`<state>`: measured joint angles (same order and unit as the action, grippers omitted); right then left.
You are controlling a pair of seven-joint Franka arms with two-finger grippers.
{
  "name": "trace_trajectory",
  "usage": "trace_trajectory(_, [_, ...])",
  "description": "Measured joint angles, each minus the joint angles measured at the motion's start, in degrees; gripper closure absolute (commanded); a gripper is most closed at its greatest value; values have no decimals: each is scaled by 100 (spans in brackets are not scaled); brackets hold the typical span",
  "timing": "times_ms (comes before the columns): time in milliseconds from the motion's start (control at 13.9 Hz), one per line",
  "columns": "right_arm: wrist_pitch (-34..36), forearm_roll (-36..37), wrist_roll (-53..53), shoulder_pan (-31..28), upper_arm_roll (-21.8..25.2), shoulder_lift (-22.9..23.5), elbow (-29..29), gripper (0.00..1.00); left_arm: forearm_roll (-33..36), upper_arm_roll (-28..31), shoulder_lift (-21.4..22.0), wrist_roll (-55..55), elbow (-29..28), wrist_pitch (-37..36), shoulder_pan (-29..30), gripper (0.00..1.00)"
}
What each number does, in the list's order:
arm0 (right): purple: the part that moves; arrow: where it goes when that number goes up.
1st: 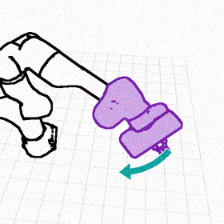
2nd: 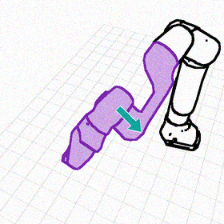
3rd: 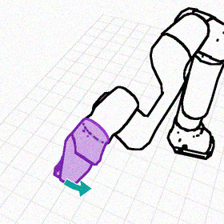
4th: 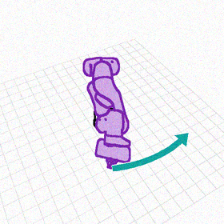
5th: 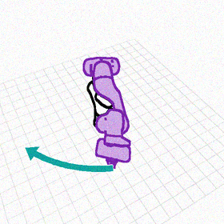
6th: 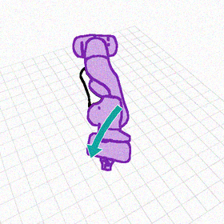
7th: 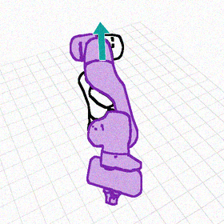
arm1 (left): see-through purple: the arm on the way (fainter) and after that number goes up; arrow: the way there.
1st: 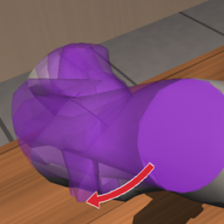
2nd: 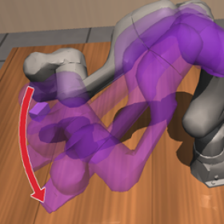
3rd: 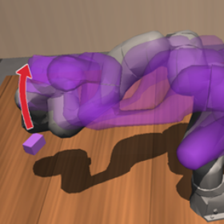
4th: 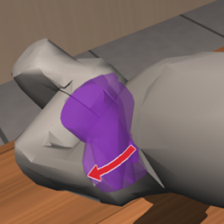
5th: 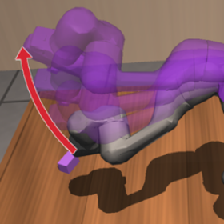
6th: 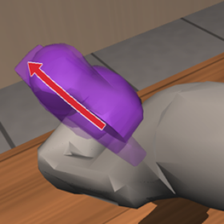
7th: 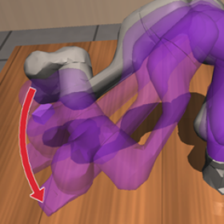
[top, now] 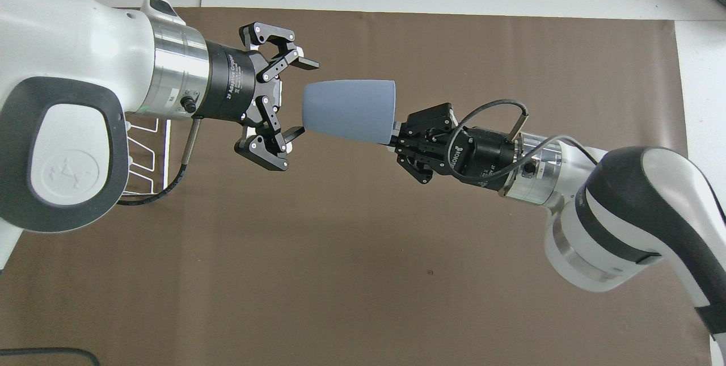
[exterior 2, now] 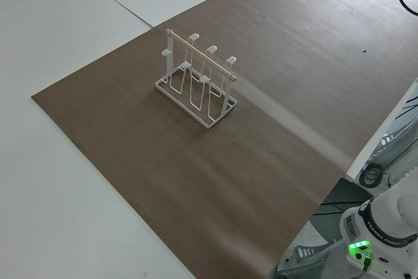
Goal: Hang cup on cup holder
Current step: 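Bring the cup base into the open left gripper and close it, then open the right gripper and withdraw it from the cup rim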
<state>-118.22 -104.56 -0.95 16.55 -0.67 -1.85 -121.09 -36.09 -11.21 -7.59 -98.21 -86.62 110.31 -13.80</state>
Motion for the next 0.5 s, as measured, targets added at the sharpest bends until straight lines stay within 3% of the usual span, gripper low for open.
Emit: trace_trajectory(504, [-46, 0, 0, 116, -3, 2, -16, 100, 33, 64, 93, -158, -57, -104, -79, 0])
